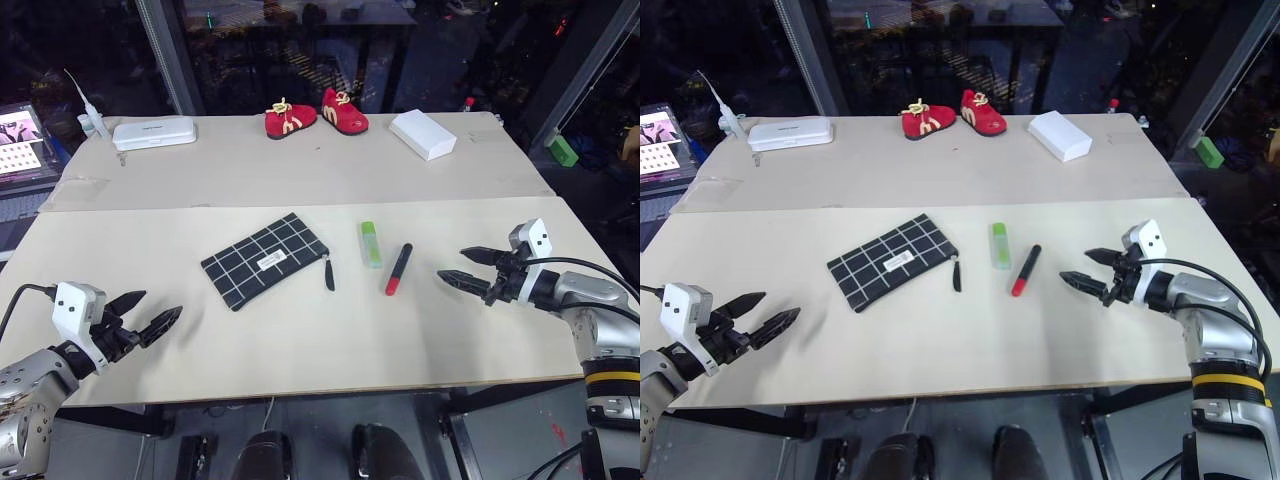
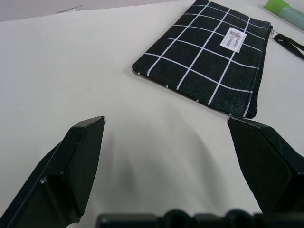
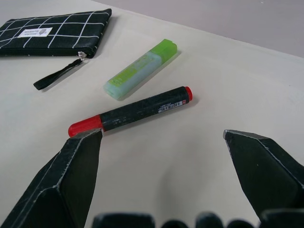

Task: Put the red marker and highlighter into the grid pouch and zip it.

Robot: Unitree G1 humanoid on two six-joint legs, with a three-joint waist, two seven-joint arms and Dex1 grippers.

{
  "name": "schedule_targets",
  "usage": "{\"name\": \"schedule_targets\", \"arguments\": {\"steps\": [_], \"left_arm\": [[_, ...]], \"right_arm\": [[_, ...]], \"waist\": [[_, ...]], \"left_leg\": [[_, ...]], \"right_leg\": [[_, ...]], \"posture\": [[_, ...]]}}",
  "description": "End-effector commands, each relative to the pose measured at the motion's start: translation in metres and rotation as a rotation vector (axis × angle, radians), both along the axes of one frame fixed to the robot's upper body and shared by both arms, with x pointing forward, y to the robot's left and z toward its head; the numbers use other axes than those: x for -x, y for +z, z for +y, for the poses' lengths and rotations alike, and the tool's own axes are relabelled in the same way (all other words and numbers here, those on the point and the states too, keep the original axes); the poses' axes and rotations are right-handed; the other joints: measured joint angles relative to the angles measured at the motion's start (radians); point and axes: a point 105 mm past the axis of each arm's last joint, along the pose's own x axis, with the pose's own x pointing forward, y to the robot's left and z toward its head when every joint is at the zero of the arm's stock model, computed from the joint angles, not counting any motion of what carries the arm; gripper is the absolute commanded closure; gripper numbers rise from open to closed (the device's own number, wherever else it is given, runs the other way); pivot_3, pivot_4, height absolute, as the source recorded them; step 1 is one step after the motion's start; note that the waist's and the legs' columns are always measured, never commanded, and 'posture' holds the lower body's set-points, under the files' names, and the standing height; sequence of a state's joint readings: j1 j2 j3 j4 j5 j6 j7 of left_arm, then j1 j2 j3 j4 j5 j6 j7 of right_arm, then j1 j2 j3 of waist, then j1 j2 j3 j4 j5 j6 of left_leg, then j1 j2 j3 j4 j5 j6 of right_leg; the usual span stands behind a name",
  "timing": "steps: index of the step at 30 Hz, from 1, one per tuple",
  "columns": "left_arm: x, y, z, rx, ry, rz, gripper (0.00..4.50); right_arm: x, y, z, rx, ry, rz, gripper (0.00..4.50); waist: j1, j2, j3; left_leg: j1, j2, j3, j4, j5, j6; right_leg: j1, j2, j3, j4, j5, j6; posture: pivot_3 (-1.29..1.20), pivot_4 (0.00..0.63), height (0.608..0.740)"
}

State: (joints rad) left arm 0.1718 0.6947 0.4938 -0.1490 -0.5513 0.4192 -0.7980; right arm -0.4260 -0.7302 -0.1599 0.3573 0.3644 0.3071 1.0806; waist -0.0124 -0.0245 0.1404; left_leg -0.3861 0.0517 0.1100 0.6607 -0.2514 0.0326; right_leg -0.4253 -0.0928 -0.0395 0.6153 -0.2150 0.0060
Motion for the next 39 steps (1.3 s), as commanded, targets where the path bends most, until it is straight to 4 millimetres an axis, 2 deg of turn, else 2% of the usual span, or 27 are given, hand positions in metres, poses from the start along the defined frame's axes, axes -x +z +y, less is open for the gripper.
{"name": "schedule_targets", "arguments": {"steps": [1, 2, 5, 6, 8, 9, 11, 15, 16, 18, 21, 24, 26, 29, 32, 35, 39], "left_arm": [[-0.004, 0.009, -0.003, -0.016, -0.042, -0.033, 0.05], [-0.007, 0.009, -0.008, -0.016, -0.098, -0.045, 0.05], [-0.013, 0.008, -0.009, -0.112, -0.186, -0.089, 0.00], [-0.014, 0.006, -0.008, -0.157, -0.201, -0.094, 0.00], [-0.014, 0.002, -0.008, -0.232, -0.236, -0.106, 0.00], [-0.015, 0.003, -0.008, -0.265, -0.251, -0.126, 0.00], [-0.017, 0.005, -0.008, -0.352, -0.285, -0.163, 0.00], [-0.019, 0.004, -0.009, -0.462, -0.346, -0.193, 0.00], [-0.019, 0.004, -0.010, -0.496, -0.368, -0.197, 0.00], [-0.019, 0.001, -0.011, -0.549, -0.406, -0.200, 0.00], [-0.018, -0.006, -0.013, -0.677, -0.489, -0.205, 0.00], [-0.020, -0.012, -0.024, -0.768, -0.578, -0.243, 0.00], [-0.024, -0.014, -0.031, -0.787, -0.602, -0.273, 0.00], [-0.029, -0.017, -0.043, -0.802, -0.643, -0.302, 0.00], [-0.035, -0.017, -0.053, -0.796, -0.662, -0.330, 0.00], [-0.039, -0.016, -0.058, -0.792, -0.665, -0.342, 0.00], [-0.040, -0.016, -0.058, -0.793, -0.667, -0.346, 0.00]], "right_arm": [[-0.001, 0.004, 0.002, -0.004, -0.001, -0.025, 0.00], [-0.004, 0.000, 0.003, -0.005, -0.017, -0.027, 0.00], [-0.011, -0.003, 0.003, -0.020, -0.067, -0.038, 0.63], [-0.011, -0.003, 0.003, -0.025, -0.066, -0.040, 1.09], [-0.010, -0.003, 0.006, -0.023, -0.050, -0.045, 1.62], [-0.009, -0.004, 0.008, -0.028, -0.038, -0.037, 2.07], [-0.006, -0.004, 0.014, -0.031, -0.003, -0.027, 2.65], [-0.004, -0.001, 0.020, -0.038, 0.035, -0.031, 4.14], [-0.003, 0.000, 0.022, -0.038, 0.046, -0.031, 4.38], [-0.004, 0.000, 0.026, -0.033, 0.060, -0.030, 4.45], [-0.012, 0.009, 0.049, -0.043, 0.097, -0.059, 4.45], [-0.025, 0.043, 0.110, -0.152, 0.212, -0.134, 4.45], [-0.030, 0.049, 0.138, -0.125, 0.250, -0.158, 4.45], [-0.043, 0.047, 0.168, -0.088, 0.237, -0.140, 4.45], [-0.053, 0.036, 0.200, 0.022, 0.228, -0.135, 4.45], [-0.067, 0.019, 0.215, 0.133, 0.183, -0.147, 4.45], [-0.075, 0.006, 0.236, 0.193, 0.189, -0.157, 4.45]], "waist": [[0.000, 0.000, 0.000], [0.000, 0.000, 0.000], [0.001, 0.000, 0.000], [0.001, 0.000, 0.000], [0.000, 0.000, 0.000], [-0.002, 0.000, 0.000], [-0.002, 0.000, 0.000], [-0.001, 0.000, 0.000], [-0.001, 0.000, 0.000], [-0.001, 0.000, 0.000], [-0.004, 0.000, 0.000], [-0.021, 0.001, 0.000], [-0.028, 0.001, 0.000], [-0.021, 0.002, 0.000], [-0.008, 0.002, 0.000], [-0.003, 0.002, 0.000], [-0.004, 0.002, 0.000]], "left_leg": [[0.000, 0.000, 0.000, 0.000, 0.000, 0.000], [0.000, 0.000, 0.000, 0.000, 0.000, 0.000], [0.001, -0.001, 0.001, 0.000, 0.001, -0.001], [0.001, -0.001, 0.002, 0.000, 0.001, -0.001], [0.000, -0.001, 0.002, 0.000, 0.001, -0.001], [-0.001, -0.001, 0.002, 0.000, 0.000, -0.001], [-0.001, 0.000, 0.002, 0.000, 0.000, 0.000], [-0.001, 0.000, 0.002, 0.000, 0.000, 0.000], [-0.001, 0.000, 0.002, 0.000, 0.000, 0.000], [0.000, 0.001, 0.002, 0.000, 0.000, 0.000], [0.000, 0.001, 0.002, 0.000, 0.000, 0.000], [0.000, 0.001, 0.003, 0.000, 0.000, -0.001], [0.001, 0.002, 0.003, 0.000, 0.001, -0.002], [0.000, 0.001, 0.003, 0.000, 0.001, -0.002], [-0.006, 0.000, 0.006, 0.000, 0.002, -0.003], [-0.007, 0.000, 0.010, 0.000, 0.002, -0.003], [-0.007, 0.000, 0.010, 0.001, 0.003, -0.004]], "right_leg": [[0.000, 0.000, 0.000, 0.000, 0.000, 0.000], [0.000, 0.000, 0.000, 0.000, 0.000, 0.000], [0.001, 0.001, -0.001, 0.001, 0.000, 0.000], [0.000, 0.001, -0.001, 0.001, 0.000, 0.000], [0.000, 0.000, 0.000, 0.001, 0.000, 0.000], [-0.001, 0.000, 0.000, 0.000, 0.000, 0.000], [-0.001, 0.000, 0.000, 0.000, 0.000, 0.000], [-0.001, 0.000, -0.001, 0.000, 0.000, 0.000], [-0.001, 0.000, 0.000, 0.000, 0.000, 0.000], [-0.001, -0.001, 0.000, 0.000, 0.000, 0.000], [-0.001, -0.001, 0.000, 0.000, 0.000, 0.000], [-0.003, 0.000, 0.000, 0.001, 0.002, -0.002], [-0.004, 0.000, 0.000, 0.007, 0.002, -0.003], [-0.007, 0.000, -0.001, 0.011, 0.001, -0.003], [-0.012, -0.001, -0.002, 0.013, 0.001, -0.002], [-0.013, -0.001, -0.002, 0.012, 0.001, -0.002], [-0.013, -0.001, -0.002, 0.012, 0.001, -0.002]], "posture": [[0.00, 0.150, 0.740], [0.00, 0.150, 0.740], [0.00, 0.150, 0.740], [0.00, 0.150, 0.740], [0.00, 0.150, 0.740], [0.00, 0.150, 0.740], [0.00, 0.150, 0.740], [0.00, 0.150, 0.740], [0.00, 0.150, 0.740], [0.00, 0.150, 0.740], [0.00, 0.150, 0.740], [0.00, 0.150, 0.740], [0.00, 0.150, 0.740], [0.00, 0.150, 0.740], [0.00, 0.150, 0.740], [0.00, 0.150, 0.740], [0.00, 0.150, 0.740]]}}
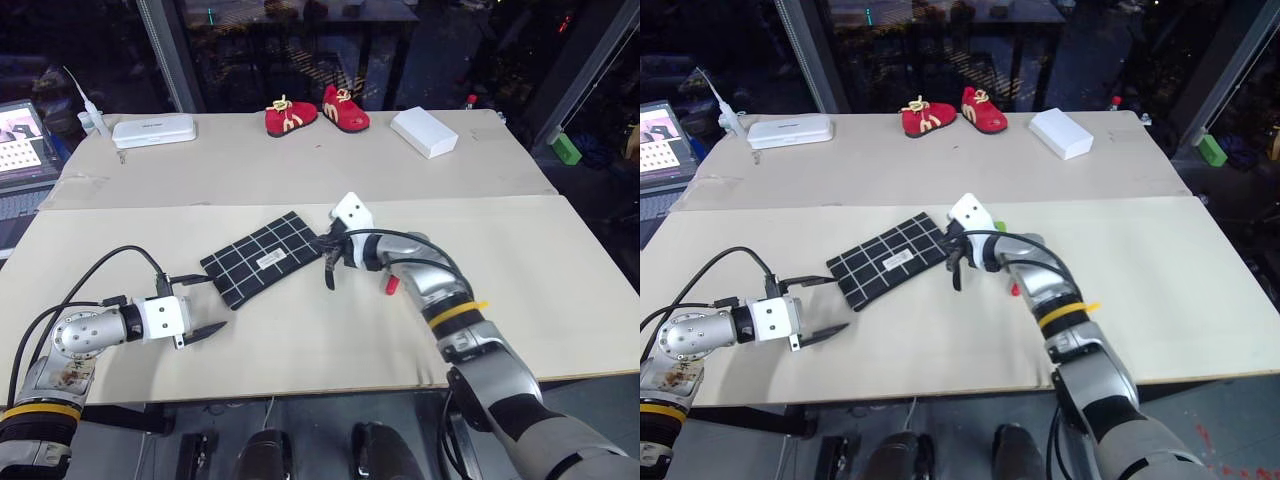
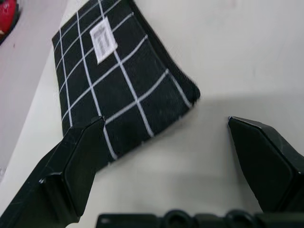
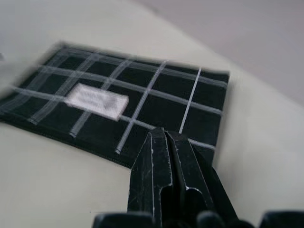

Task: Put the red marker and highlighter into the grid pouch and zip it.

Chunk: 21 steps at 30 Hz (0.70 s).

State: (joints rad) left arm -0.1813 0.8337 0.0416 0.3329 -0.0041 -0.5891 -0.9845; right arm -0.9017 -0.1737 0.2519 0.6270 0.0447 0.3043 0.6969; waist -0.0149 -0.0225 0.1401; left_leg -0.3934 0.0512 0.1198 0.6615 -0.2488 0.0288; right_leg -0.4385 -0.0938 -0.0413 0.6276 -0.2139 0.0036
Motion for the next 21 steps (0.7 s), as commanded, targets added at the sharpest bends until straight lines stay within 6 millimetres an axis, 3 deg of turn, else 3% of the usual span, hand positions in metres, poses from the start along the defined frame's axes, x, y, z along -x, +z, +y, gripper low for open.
{"name": "schedule_targets", "arguments": {"steps": [1, 8, 14, 21], "left_arm": [[0.000, 0.001, 0.000, -0.007, -0.006, -0.007, 0.00], [-0.002, 0.007, 0.002, -0.004, -0.004, -0.026, 0.00], [-0.011, 0.009, 0.005, -0.053, -0.003, -0.066, 0.00], [-0.032, 0.005, -0.019, -0.083, -0.081, -0.162, 0.00]], "right_arm": [[-0.008, 0.007, 0.014, 0.043, 0.013, -0.090, 4.45], [-0.007, -0.014, 0.032, 0.186, 0.083, -0.150, 4.45], [-0.005, -0.021, 0.029, 0.271, 0.129, -0.215, 4.45], [-0.007, -0.014, 0.027, 0.250, 0.124, -0.235, 4.45]], "waist": [[-0.003, 0.000, 0.000], [-0.010, 0.000, 0.000], [-0.015, 0.000, 0.000], [-0.018, 0.000, 0.000]], "left_leg": [[0.000, 0.000, 0.000, 0.000, 0.000, 0.000], [0.000, 0.001, 0.000, 0.000, 0.001, -0.001], [0.001, 0.001, 0.000, 0.000, 0.001, -0.002], [0.001, 0.001, 0.000, 0.000, 0.001, -0.002]], "right_leg": [[0.000, 0.001, 0.000, 0.000, 0.000, 0.000], [0.000, 0.001, 0.000, 0.001, 0.000, 0.000], [0.000, 0.001, 0.000, 0.001, 0.000, 0.000], [0.001, 0.001, 0.000, 0.002, 0.000, 0.000]], "posture": [[0.00, 0.150, 0.740], [0.00, 0.150, 0.740], [0.00, 0.150, 0.740], [0.00, 0.150, 0.740]]}}
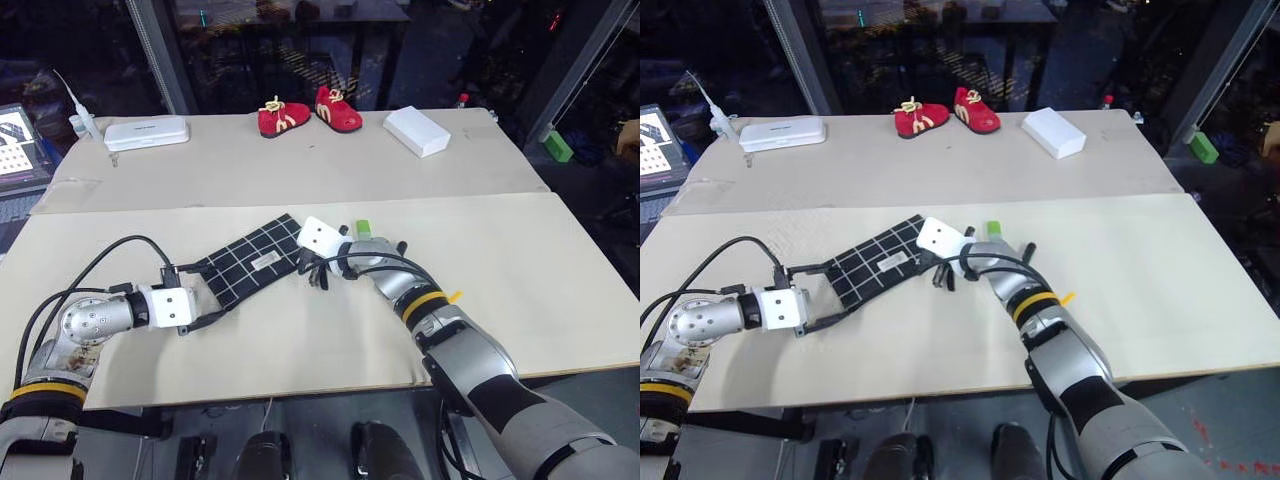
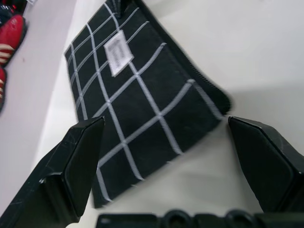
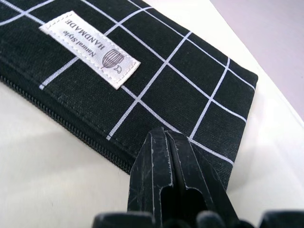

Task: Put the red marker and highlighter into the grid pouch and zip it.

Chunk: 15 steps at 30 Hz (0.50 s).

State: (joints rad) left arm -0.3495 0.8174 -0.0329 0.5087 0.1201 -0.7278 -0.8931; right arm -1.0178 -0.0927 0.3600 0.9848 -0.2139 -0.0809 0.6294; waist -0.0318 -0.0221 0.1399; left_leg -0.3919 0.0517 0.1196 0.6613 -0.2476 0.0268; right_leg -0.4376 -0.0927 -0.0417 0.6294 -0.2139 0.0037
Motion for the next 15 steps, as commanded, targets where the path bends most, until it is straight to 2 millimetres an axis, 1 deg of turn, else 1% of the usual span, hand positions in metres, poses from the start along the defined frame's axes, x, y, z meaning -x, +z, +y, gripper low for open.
{"name": "schedule_targets", "arguments": {"steps": [1, 6, 8, 9, 14, 15], "left_arm": [[-0.008, -0.001, -0.016, -0.003, -0.057, -0.056, 0.00], [-0.008, -0.009, -0.031, 0.022, -0.123, -0.053, 0.00], [-0.008, -0.011, -0.032, 0.019, -0.132, -0.052, 0.00], [-0.008, -0.012, -0.032, 0.018, -0.132, -0.051, 0.00], [-0.012, -0.010, -0.017, 0.014, -0.090, -0.074, 0.00], [-0.012, -0.009, -0.015, 0.009, -0.090, -0.080, 0.26]], "right_arm": [[-0.003, 0.010, 0.000, -0.027, 0.000, -0.008, 4.45], [-0.005, 0.011, -0.006, -0.031, -0.020, -0.008, 4.45], [-0.005, 0.009, -0.008, -0.027, -0.026, -0.005, 4.45], [-0.005, 0.008, -0.008, -0.027, -0.027, -0.002, 4.45], [-0.005, 0.006, -0.010, -0.027, -0.029, 0.010, 4.45], [-0.005, 0.005, -0.011, -0.028, -0.029, 0.012, 4.49]], "waist": [[0.000, 0.000, 0.000], [-0.004, 0.000, 0.000], [-0.005, 0.000, 0.000], [-0.005, 0.000, 0.000], [-0.005, 0.000, 0.000], [-0.006, 0.000, 0.000]], "left_leg": [[0.000, 0.000, 0.000, 0.000, 0.000, 0.000], [0.000, 0.000, 0.000, 0.000, 0.000, 0.000], [0.000, 0.000, 0.000, 0.000, 0.000, 0.000], [0.000, 0.000, 0.000, 0.000, 0.000, 0.000], [0.001, 0.000, 0.000, 0.000, 0.000, 0.000], [0.001, 0.000, 0.000, 0.000, 0.000, 0.000]], "right_leg": [[0.000, 0.000, 0.000, 0.000, 0.000, 0.000], [0.000, 0.000, 0.000, 0.001, 0.000, 0.000], [0.000, 0.000, 0.000, 0.001, 0.000, 0.000], [0.000, 0.000, 0.000, 0.001, 0.000, 0.000], [0.001, 0.000, 0.000, 0.001, 0.000, 0.000], [0.001, 0.000, 0.000, 0.001, 0.000, 0.000]], "posture": [[0.00, 0.150, 0.740], [0.00, 0.150, 0.740], [0.00, 0.150, 0.740], [0.00, 0.150, 0.740], [0.00, 0.150, 0.740], [0.00, 0.150, 0.740]]}}
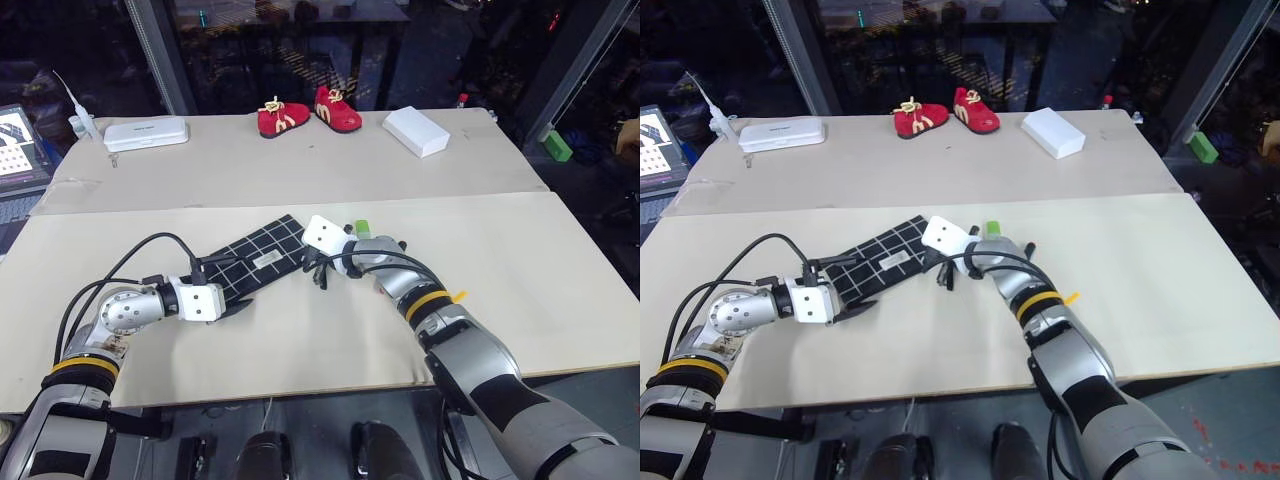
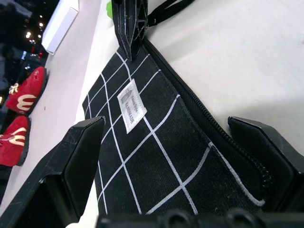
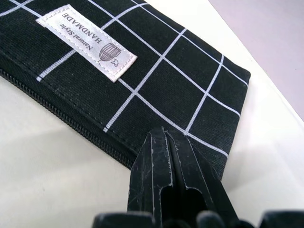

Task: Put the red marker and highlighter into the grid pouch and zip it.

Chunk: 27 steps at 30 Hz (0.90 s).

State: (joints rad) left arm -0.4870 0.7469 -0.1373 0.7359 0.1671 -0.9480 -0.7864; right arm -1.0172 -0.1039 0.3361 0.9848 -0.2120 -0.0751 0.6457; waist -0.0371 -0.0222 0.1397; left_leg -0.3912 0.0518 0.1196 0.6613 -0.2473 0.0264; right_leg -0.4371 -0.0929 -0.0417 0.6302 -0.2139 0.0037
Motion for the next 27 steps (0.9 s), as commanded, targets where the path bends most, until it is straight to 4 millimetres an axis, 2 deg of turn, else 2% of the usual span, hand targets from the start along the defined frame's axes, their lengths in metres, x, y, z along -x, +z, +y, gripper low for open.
{"name": "schedule_targets", "arguments": {"steps": [1, 3, 9, 13, 18, 19, 20, 21, 22, 25, 27], "left_arm": [[0.002, -0.004, 0.011, -0.043, 0.008, 0.007, 0.53], [0.004, -0.005, 0.013, -0.048, 0.000, 0.007, 1.11], [0.010, -0.011, 0.015, -0.066, -0.027, 0.010, 3.31], [0.012, -0.014, 0.013, -0.046, -0.034, 0.031, 4.49], [0.009, -0.013, 0.008, 0.049, -0.015, 0.082, 4.49], [0.007, -0.012, 0.007, 0.078, -0.007, 0.100, 4.50], [0.006, -0.009, 0.006, 0.106, 0.002, 0.104, 4.50], [0.004, -0.006, 0.005, 0.136, 0.011, 0.107, 4.50], [0.002, -0.003, 0.005, 0.163, 0.018, 0.111, 4.50], [-0.002, 0.004, 0.003, 0.249, 0.046, 0.134, 4.50], [-0.003, 0.009, -0.001, 0.311, 0.057, 0.140, 4.50]], "right_arm": [[-0.003, 0.004, -0.005, -0.018, -0.016, 0.000, 4.50], [-0.003, 0.005, -0.006, -0.019, -0.020, 0.001, 4.50], [-0.005, 0.005, -0.008, -0.021, -0.023, 0.007, 4.50], [-0.005, 0.005, -0.009, -0.022, -0.022, 0.008, 4.50], [-0.002, 0.010, -0.008, -0.078, -0.006, 0.037, 4.50], [0.004, 0.013, -0.004, -0.134, 0.032, 0.098, 4.20], [0.006, 0.024, 0.000, -0.231, 0.050, 0.150, 3.87], [0.009, 0.036, 0.003, -0.315, 0.066, 0.192, 3.72], [0.010, 0.045, 0.003, -0.349, 0.087, 0.205, 3.38], [0.017, 0.095, 0.000, -0.547, 0.149, 0.243, 2.18], [0.015, 0.129, -0.013, -0.713, 0.129, 0.292, 1.57]], "waist": [[-0.002, 0.000, 0.000], [-0.004, 0.000, 0.000], [-0.006, 0.000, 0.000], [-0.007, 0.000, 0.000], [-0.006, 0.000, 0.000], [-0.006, 0.000, 0.000], [-0.005, 0.000, 0.000], [-0.005, 0.000, 0.000], [-0.005, 0.000, 0.000], [-0.005, 0.000, 0.000], [-0.004, 0.000, 0.000]], "left_leg": [[0.000, 0.000, 0.000, 0.000, 0.000, 0.000], [0.000, 0.000, 0.000, 0.000, 0.000, 0.000], [0.000, 0.000, 0.000, 0.000, 0.000, 0.000], [0.000, 0.000, 0.000, 0.000, 0.000, 0.000], [0.000, 0.000, 0.000, 0.000, 0.000, 0.000], [0.000, 0.000, 0.000, 0.000, 0.000, 0.000], [0.000, 0.000, 0.000, 0.000, 0.000, 0.000], [0.000, 0.000, 0.000, 0.000, 0.000, 0.000], [-0.001, 0.001, 0.000, 0.000, 0.000, 0.000], [-0.002, 0.001, -0.001, 0.000, 0.000, 0.000], [-0.004, 0.001, -0.004, 0.000, 0.000, 0.000]], "right_leg": [[0.000, 0.000, 0.000, 0.000, 0.000, 0.000], [0.000, 0.000, 0.000, 0.000, 0.000, 0.000], [0.000, 0.000, 0.000, 0.000, 0.000, 0.000], [0.000, 0.000, 0.000, 0.000, 0.000, 0.000], [0.000, 0.000, 0.000, 0.000, 0.000, 0.000], [0.000, 0.000, 0.000, 0.000, 0.000, 0.000], [0.000, 0.000, 0.000, 0.000, 0.000, 0.000], [0.000, 0.000, 0.000, 0.000, 0.000, 0.000], [0.000, 0.000, 0.000, 0.000, 0.000, 0.000], [0.000, 0.000, -0.001, 0.002, 0.000, 0.000], [-0.001, 0.000, -0.002, 0.002, 0.000, 0.001]], "posture": [[0.00, 0.150, 0.740], [0.00, 0.150, 0.740], [0.00, 0.150, 0.740], [0.00, 0.150, 0.740], [0.00, 0.150, 0.740], [0.00, 0.150, 0.740], [0.00, 0.150, 0.740], [0.00, 0.150, 0.740], [0.00, 0.150, 0.740], [0.00, 0.150, 0.740], [0.00, 0.150, 0.740]]}}
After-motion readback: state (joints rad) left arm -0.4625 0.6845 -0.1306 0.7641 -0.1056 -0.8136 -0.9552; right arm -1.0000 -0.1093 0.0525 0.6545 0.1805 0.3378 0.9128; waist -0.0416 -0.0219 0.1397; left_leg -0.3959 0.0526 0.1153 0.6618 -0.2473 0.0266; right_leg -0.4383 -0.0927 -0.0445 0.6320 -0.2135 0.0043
